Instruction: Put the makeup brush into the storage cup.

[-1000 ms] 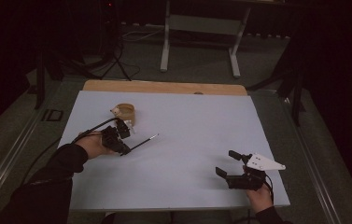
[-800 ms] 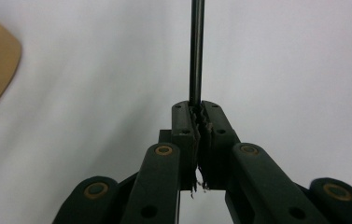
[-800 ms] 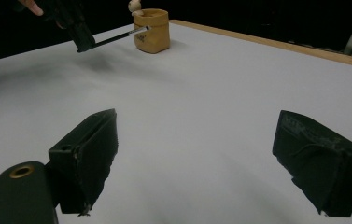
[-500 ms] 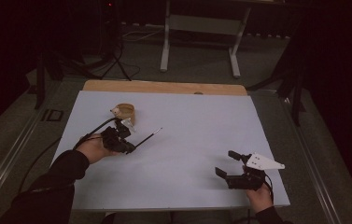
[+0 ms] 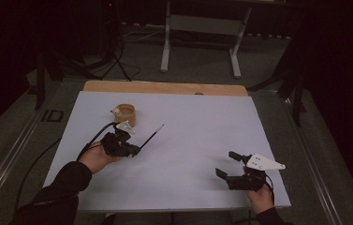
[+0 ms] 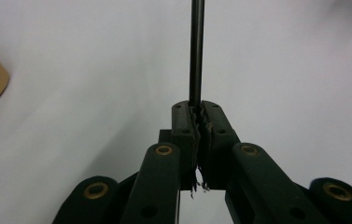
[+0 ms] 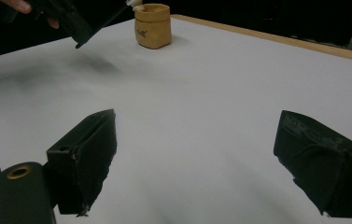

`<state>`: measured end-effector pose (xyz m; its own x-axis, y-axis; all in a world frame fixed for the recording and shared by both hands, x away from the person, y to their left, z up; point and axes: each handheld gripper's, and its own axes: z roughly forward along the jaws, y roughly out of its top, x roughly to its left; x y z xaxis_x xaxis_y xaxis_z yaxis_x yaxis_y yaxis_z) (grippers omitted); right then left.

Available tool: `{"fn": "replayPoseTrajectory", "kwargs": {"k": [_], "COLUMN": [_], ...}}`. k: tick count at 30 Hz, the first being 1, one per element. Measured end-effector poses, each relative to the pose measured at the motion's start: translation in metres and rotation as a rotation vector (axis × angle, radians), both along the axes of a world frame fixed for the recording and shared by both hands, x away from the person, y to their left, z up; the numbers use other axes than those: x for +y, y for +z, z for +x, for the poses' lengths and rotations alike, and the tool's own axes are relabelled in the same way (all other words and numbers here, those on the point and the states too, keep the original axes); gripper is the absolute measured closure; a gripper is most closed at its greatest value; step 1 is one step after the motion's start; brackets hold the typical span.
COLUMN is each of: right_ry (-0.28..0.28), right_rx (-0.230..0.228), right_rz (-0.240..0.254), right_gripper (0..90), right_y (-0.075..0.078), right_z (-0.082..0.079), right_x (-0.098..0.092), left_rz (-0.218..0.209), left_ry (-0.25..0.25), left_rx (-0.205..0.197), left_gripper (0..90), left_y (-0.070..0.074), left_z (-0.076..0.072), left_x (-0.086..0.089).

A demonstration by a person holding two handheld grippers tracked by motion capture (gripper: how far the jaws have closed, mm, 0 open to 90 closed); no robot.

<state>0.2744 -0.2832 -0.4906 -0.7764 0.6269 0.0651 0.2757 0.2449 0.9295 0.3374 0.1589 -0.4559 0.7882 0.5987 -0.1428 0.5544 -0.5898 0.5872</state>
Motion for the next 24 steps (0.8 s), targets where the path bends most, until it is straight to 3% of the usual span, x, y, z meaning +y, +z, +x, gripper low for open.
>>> {"fn": "replayPoseTrajectory", "kwargs": {"k": [11,14,20,24], "right_ry": [-0.006,-0.004,-0.012,-0.019], "right_rx": [-0.003,-0.002,0.002,0.005], "right_rz": [-0.009,-0.013,-0.003,-0.011], "right_gripper": [13.1,13.1,13.1,13.1], "right_y": [0.002,0.002,0.003,0.003], "right_z": [-0.001,-0.001,0.000,-0.001], "right_x": [0.001,0.002,0.000,0.001], "left_rz": [-0.107,-0.122,-0.194,-0.212], "left_ry": [0.013,0.010,0.021,0.016], "left_rx": [-0.013,-0.024,-0.034,-0.042], "left_gripper": [86.0,86.0,86.0,86.0], "left_y": [-0.012,-0.012,-0.009,-0.011], "left_z": [-0.013,-0.016,-0.020,-0.022], "left_x": [-0.005,-0.008,-0.011,-0.016]}}
